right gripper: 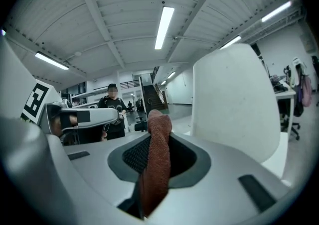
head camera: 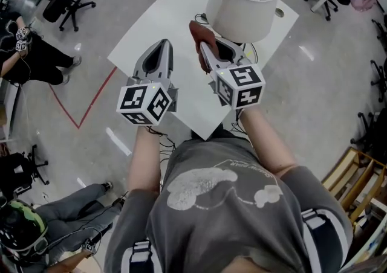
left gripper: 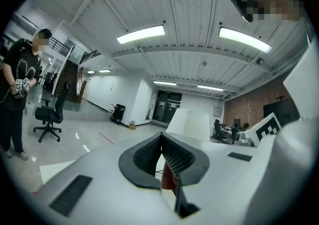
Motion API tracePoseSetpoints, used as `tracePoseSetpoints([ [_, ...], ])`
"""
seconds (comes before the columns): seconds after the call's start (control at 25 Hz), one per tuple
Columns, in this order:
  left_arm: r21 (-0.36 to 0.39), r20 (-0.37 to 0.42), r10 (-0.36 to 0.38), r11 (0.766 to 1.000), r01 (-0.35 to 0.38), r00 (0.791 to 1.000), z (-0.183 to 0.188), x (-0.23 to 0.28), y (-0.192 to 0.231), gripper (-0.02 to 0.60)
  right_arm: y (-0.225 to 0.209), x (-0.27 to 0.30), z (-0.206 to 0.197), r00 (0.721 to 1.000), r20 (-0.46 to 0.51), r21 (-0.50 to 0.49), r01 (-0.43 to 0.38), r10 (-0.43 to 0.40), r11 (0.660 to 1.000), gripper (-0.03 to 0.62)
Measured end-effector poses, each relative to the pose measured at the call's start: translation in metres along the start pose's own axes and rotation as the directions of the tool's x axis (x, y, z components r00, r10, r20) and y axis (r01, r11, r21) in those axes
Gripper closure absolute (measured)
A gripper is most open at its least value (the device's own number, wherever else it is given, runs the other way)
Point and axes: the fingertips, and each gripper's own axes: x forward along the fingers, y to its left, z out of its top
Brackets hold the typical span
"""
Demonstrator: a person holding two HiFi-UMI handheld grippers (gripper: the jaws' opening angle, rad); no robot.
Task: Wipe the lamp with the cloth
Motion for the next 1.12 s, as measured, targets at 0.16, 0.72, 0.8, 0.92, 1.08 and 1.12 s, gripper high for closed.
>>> tracePoseSetpoints([
  [0.16, 0.024, 0.049, 0.008, 1.0, -0.009, 0.999, 0.03, 0.002, 0.005, 0.574, 0.004, 0.005, 0.04, 0.997, 0.071, -0.01, -0.001, 0.002, 1.0, 0.508],
  [0.72, 0.033, 0.045, -0.203, 0.979, 0.201, 0.978, 0.064, 0.048, 0.049, 0.574, -0.018, 0.032, 0.134, 0.914, 0.281, 0.066, 0.287, -0.294, 0.956, 0.508],
  [0.8, 0.029, 0.039, -0.226, 0.974, 0.225, 0.973, 0.063, 0.052, 0.054, 0.574, -0.025, 0.035, 0.133, 0.898, 0.279, 0.079, 0.333, -0.342, 0.94, 0.508],
  [0.92, 0.018, 0.021, -0.248, 0.969, 0.247, 0.969, 0.059, 0.054, 0.065, 0.572, -0.033, 0.037, 0.125, 0.876, 0.265, 0.121, 0.385, -0.403, 0.915, 0.508],
  [1.08, -0.006, 0.004, -0.263, 0.965, 0.263, 0.965, 0.049, 0.057, 0.08, 0.572, -0.036, 0.041, 0.106, 0.862, 0.228, 0.154, 0.428, -0.454, 0.89, 0.508],
  [1.12, -0.012, -0.006, -0.269, 0.963, 0.269, 0.963, 0.045, 0.057, 0.081, 0.574, -0.036, 0.042, 0.098, 0.861, 0.211, 0.163, 0.436, -0.463, 0.885, 0.508],
])
